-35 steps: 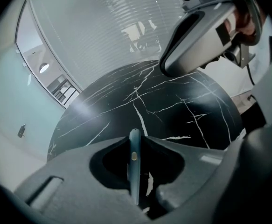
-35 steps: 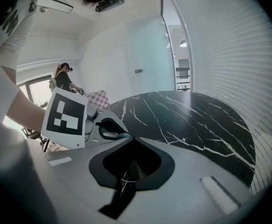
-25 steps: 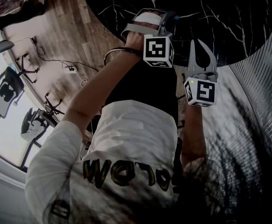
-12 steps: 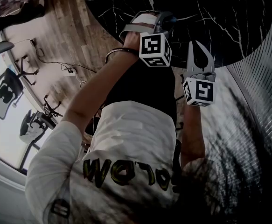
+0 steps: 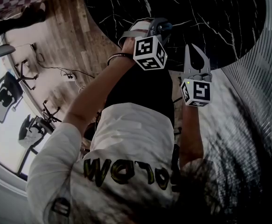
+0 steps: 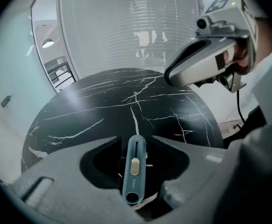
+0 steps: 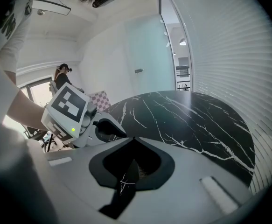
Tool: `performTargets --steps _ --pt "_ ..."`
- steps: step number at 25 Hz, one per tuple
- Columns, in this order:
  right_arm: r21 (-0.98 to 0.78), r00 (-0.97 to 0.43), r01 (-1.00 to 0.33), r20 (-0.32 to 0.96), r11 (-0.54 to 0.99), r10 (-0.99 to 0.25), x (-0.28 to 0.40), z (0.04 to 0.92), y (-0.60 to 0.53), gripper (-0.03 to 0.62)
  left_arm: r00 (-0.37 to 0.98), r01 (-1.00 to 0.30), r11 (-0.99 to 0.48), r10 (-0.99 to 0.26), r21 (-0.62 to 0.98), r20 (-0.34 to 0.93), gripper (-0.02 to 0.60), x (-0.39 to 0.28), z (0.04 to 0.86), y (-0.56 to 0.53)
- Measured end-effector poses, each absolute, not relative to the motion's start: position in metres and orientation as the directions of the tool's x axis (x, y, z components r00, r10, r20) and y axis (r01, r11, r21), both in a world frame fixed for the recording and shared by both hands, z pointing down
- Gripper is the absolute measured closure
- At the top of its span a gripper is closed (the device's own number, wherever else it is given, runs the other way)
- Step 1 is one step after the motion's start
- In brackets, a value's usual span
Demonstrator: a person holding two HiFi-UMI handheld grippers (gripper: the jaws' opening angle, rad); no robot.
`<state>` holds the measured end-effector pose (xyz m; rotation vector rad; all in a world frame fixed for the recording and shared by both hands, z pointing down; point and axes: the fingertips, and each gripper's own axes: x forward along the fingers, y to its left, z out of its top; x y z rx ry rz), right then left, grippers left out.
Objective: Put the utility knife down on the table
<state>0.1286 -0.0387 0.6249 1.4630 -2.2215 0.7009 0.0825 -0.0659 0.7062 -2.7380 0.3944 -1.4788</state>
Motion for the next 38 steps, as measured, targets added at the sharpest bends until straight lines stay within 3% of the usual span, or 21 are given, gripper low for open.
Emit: performTargets --steps 8,18,26,38 --pt "-0.168 -0.392 -0.918 0.520 0.360 -0.759 0.128 0.581 -0.047 0.592 0.595 -0.302 -0.948 -0.267 -0.097 0.758 0.414 0.077 0.653 -0.071" --pt "-0.192 -0.495 -0.869 0.377 0.457 -0.783 0.101 0.468 -0.040 0.591 0.776 -0.451 -0.887 -0.336 0.098 0.533 0.433 0.063 0.509 -0.057" --pt "-0.224 -0.535 -0.844 0.284 0.488 -0.795 0.093 0.399 -0.033 0.588 0.847 -0.471 -0.866 -0.392 0.166 0.358 0.453 0.057 0.414 -0.043" --pt "-0.117 -0.594 -0.804 0.174 0.583 -0.785 0.081 0.307 -0.014 0.591 0.888 -0.451 -0.879 -0.424 0.154 0.179 0.522 0.058 0.316 -0.016"
